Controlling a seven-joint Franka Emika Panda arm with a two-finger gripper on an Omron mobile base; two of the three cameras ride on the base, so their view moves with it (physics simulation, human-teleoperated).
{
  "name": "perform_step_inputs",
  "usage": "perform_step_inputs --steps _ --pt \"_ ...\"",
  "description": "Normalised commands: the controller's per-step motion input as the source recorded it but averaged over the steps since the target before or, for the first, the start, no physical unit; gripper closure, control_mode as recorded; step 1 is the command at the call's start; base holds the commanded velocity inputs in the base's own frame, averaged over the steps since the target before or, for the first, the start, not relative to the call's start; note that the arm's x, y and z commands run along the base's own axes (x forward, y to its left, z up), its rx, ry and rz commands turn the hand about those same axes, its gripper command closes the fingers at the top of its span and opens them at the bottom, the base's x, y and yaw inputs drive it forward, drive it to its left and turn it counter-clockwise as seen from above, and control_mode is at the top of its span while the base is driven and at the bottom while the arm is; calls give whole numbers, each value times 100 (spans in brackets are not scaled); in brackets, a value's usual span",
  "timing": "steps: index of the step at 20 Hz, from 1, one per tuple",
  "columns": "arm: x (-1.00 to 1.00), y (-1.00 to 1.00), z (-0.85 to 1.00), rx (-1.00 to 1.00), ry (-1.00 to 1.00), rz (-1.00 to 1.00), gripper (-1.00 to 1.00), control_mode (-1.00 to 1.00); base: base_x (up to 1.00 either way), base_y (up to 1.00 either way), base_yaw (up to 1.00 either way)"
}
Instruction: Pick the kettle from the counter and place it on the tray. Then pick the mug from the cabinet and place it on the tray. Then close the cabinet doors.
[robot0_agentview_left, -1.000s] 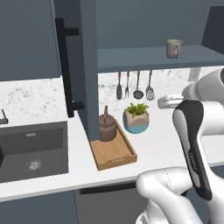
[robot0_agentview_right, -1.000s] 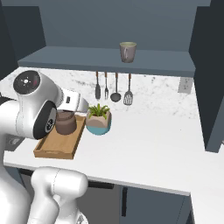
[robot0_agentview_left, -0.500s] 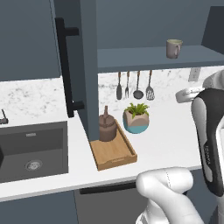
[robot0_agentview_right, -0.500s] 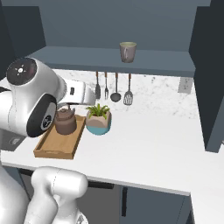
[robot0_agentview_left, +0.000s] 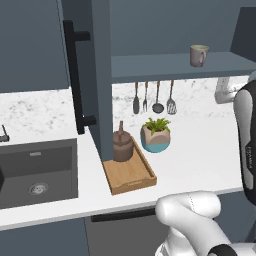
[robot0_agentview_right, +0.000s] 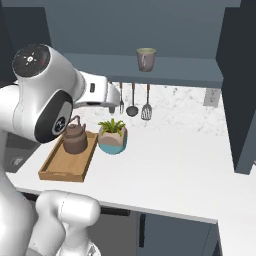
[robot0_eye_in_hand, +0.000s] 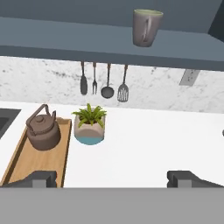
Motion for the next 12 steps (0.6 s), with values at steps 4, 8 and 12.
perform_step_inputs --steps 4,8,12 --pt "38 -3 21 -1 -3 0 -100 -100 0 0 0" --pt "57 -1 9 0 -10 0 -100 -100 0 0 0" --pt "58 -8 8 0 -5 0 -100 -100 0 0 0"
